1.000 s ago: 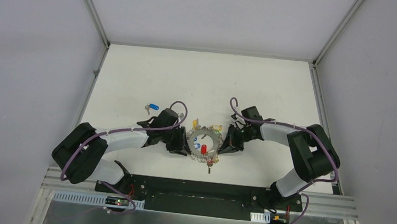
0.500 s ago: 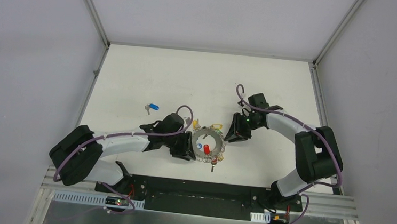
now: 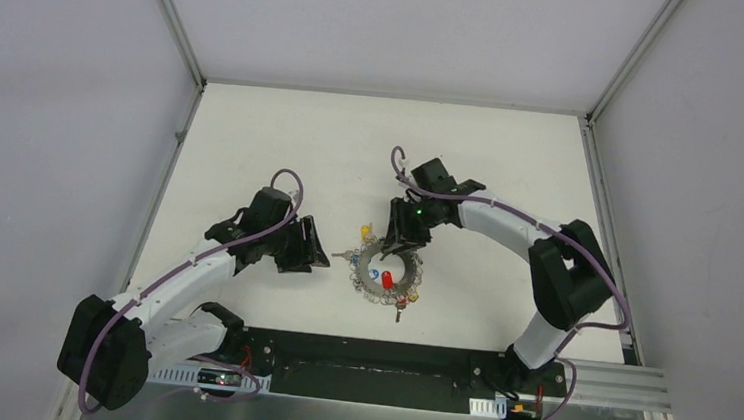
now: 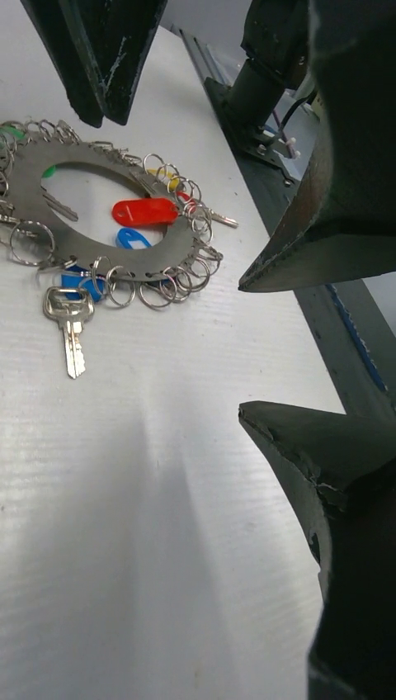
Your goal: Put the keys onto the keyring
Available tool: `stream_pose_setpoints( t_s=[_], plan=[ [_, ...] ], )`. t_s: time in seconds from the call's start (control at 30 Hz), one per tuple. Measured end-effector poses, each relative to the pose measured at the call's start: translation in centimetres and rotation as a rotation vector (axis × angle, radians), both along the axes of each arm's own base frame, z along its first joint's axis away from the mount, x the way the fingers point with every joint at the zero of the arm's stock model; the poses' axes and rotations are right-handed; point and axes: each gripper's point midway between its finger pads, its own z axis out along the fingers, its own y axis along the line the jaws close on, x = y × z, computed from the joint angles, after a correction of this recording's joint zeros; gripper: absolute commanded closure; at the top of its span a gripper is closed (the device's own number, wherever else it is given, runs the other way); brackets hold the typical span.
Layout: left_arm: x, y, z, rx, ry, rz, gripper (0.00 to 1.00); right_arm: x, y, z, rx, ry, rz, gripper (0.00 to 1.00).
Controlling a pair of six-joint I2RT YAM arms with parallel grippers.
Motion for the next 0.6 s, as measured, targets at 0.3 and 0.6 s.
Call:
stream_pose_setpoints(
  t_s=[0.3, 0.6],
  plan=[
    [-0.8, 1.2, 1.0, 0.015, -0.007, 0.004, 0.48, 1.4, 5.5, -2.1, -0.077, -0.033, 0.017, 0.74],
    [-0.9, 1.1, 1.5, 0.0, -0.019, 0.003, 0.49, 3.2, 5.5, -3.4, -0.19, -0.093, -0.053, 0.72]
  ],
)
